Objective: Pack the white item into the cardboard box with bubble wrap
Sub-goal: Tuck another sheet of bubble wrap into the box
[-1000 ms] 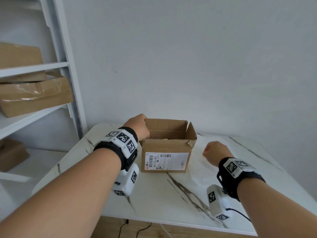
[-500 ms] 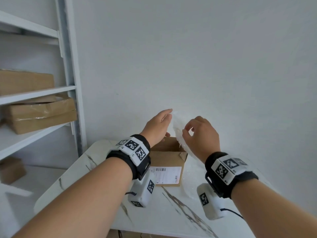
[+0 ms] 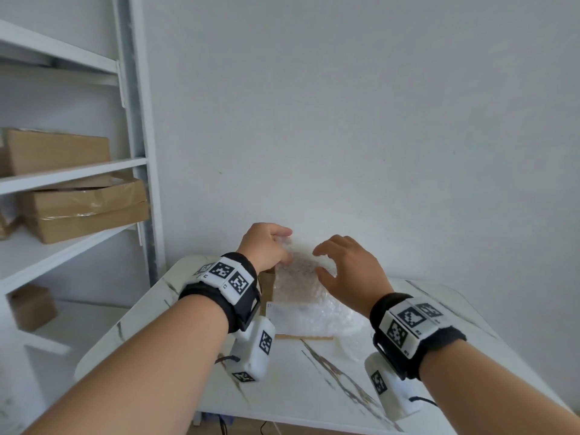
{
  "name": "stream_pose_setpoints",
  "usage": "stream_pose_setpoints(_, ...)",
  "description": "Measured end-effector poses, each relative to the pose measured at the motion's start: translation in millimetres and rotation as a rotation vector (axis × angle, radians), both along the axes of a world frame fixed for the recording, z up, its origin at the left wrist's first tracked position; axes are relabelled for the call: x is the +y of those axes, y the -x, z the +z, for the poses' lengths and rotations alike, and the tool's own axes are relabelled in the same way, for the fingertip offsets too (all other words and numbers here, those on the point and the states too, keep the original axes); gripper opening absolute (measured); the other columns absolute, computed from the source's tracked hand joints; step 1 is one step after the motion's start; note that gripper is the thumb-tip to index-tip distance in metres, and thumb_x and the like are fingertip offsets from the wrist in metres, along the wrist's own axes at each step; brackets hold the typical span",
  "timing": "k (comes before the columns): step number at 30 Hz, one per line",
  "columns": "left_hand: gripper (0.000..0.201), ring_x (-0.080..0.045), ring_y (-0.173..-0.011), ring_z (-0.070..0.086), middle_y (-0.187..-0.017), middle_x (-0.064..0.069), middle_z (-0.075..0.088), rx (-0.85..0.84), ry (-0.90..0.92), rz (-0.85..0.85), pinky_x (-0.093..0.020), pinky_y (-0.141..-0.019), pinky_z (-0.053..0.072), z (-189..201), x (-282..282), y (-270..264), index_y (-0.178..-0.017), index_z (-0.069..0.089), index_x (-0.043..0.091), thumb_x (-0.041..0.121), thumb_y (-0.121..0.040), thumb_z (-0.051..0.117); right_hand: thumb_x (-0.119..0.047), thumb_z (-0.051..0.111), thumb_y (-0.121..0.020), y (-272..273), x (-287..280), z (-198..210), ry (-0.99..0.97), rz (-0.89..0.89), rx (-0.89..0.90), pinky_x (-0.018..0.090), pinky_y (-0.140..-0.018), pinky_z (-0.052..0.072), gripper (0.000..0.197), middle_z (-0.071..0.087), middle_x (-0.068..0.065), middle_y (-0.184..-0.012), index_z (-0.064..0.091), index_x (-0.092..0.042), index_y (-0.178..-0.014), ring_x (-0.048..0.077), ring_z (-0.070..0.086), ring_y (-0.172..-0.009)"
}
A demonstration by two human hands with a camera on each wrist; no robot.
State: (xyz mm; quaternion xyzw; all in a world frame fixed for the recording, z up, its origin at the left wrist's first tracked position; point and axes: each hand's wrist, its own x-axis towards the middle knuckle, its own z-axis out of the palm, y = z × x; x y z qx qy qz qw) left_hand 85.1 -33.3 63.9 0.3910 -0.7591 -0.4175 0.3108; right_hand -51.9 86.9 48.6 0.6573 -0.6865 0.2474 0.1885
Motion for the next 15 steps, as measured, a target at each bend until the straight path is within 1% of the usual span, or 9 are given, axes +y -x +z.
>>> stream_pose_setpoints(2,0.065,-0.020,-0.129,0.049,-0.135,-0.007,0.057,0.026,-0.025,-0.027,-0.030,-0.094,0.050,2.2,-0.9,-3.8,-0.128,0.061,0.013,-0.013,-0.070,0.072,-0.043,0.065,-0.081,7.4,0.6,4.3,-0.123,-0.025,-0.042,0.025,-0.097,0.042,0.060,0.050,-0.008,-0.137,0.047,-0.025,-0.136,0.011,0.044,-0.126)
stream_pose_setpoints(4,0.063,-0.021,-0.127,0.053,-0.131,-0.009,0.060,0.052,-0.032,-0.060,-0.024,-0.087,0.049,5.8,-0.5,-7.3,-0.126,0.063,0.011,-0.016,-0.070,0.071,-0.052,0.071,-0.073,10.6,0.9,10.6,-0.278,-0.029,-0.094,0.029,-0.113,0.027,0.094,0.028,-0.007,-0.155,0.025,-0.024,-0.149,0.012,0.024,-0.143)
stream_pose_setpoints(5,0.058,-0.022,-0.119,0.059,-0.123,-0.011,0.065,0.058,-0.026,-0.079,-0.022,-0.083,0.050,8.0,-0.1,-9.3,-0.121,0.067,0.011,-0.016,-0.070,0.071,-0.054,0.074,-0.069,10.5,0.6,13.6,-0.325,-0.026,-0.105,0.031,-0.117,0.022,0.105,0.019,-0.008,-0.159,0.017,-0.025,-0.152,0.012,0.015,-0.147)
stream_pose_setpoints(7,0.045,-0.018,-0.089,0.065,-0.097,-0.009,0.071,0.054,-0.002,-0.122,-0.015,-0.071,0.053,12.4,0.6,-12.7,-0.109,0.074,0.013,-0.011,-0.070,0.074,-0.056,0.076,-0.065,8.5,-0.3,17.1,-0.358,-0.022,-0.129,0.035,-0.120,0.018,0.113,0.015,-0.009,-0.160,0.011,-0.027,-0.153,0.012,0.008,-0.149)
stream_pose_setpoints(9,0.033,-0.010,-0.066,0.058,-0.072,-0.004,0.062,0.035,0.043,-0.143,-0.008,-0.059,0.050,17.1,3.1,-16.6,-0.100,0.076,0.014,-0.004,-0.073,0.077,-0.053,0.078,-0.065,5.7,-0.7,20.4,-0.378,-0.027,-0.204,0.033,-0.117,0.024,0.109,0.026,-0.008,-0.157,0.017,-0.027,-0.152,0.013,0.020,-0.146)
stream_pose_setpoints(11,0.025,-0.007,-0.067,0.062,-0.072,-0.004,0.067,0.059,0.068,-0.143,-0.012,-0.066,0.052,20.9,4.0,-18.6,-0.098,0.076,0.011,0.001,-0.074,0.078,-0.045,0.078,-0.070,4.6,-1.4,23.3,-0.415,-0.050,-0.295,0.028,-0.104,0.037,0.084,0.050,-0.006,-0.140,0.041,-0.024,-0.142,0.015,0.045,-0.131)
stream_pose_setpoints(13,0.020,0.000,-0.068,0.063,-0.080,0.001,0.070,0.097,0.101,-0.137,-0.009,-0.066,0.050,25.2,6.5,-20.7,-0.097,0.075,0.008,0.005,-0.077,0.077,-0.035,0.072,-0.078,4.0,-3.8,23.5,-0.385,-0.055,-0.331,0.025,-0.076,0.047,0.037,0.069,-0.001,-0.098,0.067,-0.015,-0.108,0.018,0.063,-0.095)
stream_pose_setpoints(14,0.020,0.004,-0.065,0.060,-0.080,0.006,0.068,0.109,0.125,-0.120,-0.006,-0.062,0.046,27.5,8.3,-21.6,-0.099,0.075,0.009,0.008,-0.079,0.076,-0.030,0.068,-0.081,3.6,-4.6,24.1,-0.347,-0.060,-0.332,0.025,-0.062,0.043,0.024,0.064,0.000,-0.076,0.068,-0.008,-0.089,0.020,0.061,-0.077)
stream_pose_setpoints(15,0.023,0.003,-0.069,0.059,-0.087,0.008,0.066,0.121,0.158,-0.087,-0.006,-0.063,0.043,29.5,9.3,-22.1,-0.103,0.073,0.012,0.012,-0.081,0.075,-0.028,0.064,-0.084,3.1,-4.7,25.6,-0.306,-0.075,-0.330,0.027,-0.055,0.039,0.024,0.057,0.000,-0.063,0.064,-0.005,-0.077,0.021,0.056,-0.066)
